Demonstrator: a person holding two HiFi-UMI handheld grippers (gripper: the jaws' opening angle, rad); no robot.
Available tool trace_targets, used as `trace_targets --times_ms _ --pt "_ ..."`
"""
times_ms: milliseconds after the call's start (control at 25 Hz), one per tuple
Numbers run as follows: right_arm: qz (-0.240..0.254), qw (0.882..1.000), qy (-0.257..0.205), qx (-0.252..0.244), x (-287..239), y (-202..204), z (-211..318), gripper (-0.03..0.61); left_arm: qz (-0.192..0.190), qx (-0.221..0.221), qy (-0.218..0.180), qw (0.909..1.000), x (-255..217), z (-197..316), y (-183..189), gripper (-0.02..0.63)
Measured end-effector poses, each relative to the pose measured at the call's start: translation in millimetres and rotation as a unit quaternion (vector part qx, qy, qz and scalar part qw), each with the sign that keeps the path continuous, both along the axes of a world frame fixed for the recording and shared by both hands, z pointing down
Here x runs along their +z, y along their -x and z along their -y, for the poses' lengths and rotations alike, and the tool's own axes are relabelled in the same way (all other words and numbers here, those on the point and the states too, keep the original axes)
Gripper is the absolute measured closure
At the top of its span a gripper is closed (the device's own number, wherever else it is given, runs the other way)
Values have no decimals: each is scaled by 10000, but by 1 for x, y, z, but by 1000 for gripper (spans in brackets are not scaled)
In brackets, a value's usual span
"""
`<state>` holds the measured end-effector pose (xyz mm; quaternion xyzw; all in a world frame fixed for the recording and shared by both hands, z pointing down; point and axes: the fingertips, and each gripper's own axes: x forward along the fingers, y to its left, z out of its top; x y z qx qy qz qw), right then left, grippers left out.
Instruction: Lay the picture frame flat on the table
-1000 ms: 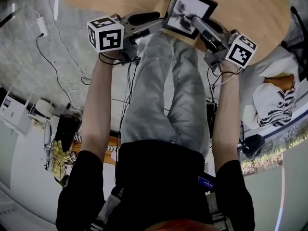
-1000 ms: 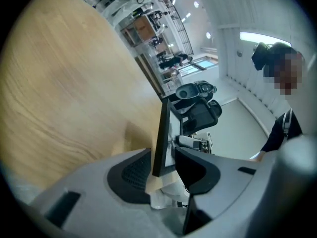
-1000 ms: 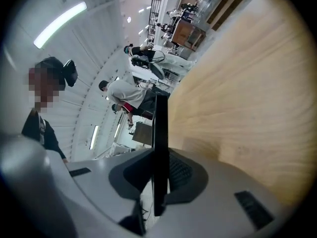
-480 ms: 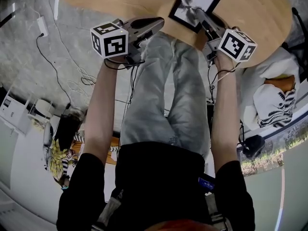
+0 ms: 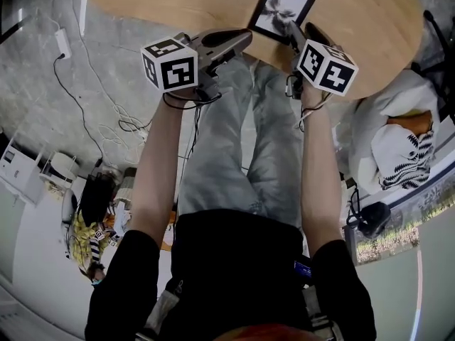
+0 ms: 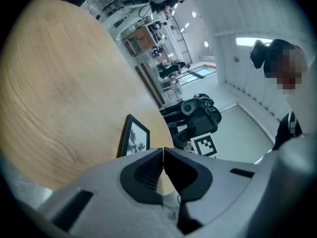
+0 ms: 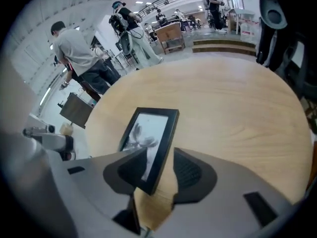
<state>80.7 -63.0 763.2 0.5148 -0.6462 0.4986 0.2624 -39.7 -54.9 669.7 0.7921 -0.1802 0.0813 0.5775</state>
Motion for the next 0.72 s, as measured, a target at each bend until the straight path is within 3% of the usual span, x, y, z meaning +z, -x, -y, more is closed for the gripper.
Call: trace_targets --times_ms 120,320,520,600,720 --pt "389 9985 -346 146 -28 5 1 543 273 -397 -329 9983 -19 17 3 604" --pt "1085 9888 -1024 50 -107 12 11 564 511 -1187 -987 9867 -90 49 -2 606" --pt "1565 9709 -1806 -129 -235 12 28 568 805 -1296 -1711 9734 -201 55 -24 606" --pt "1576 9599 -2281 -423 -294 13 39 568 937 -1370 -2140 9626 -253 60 -30 606" --pt "1421 9335 -3185 -833 -387 13 60 566 1207 -1443 -2993 9354 -331 75 -36 606"
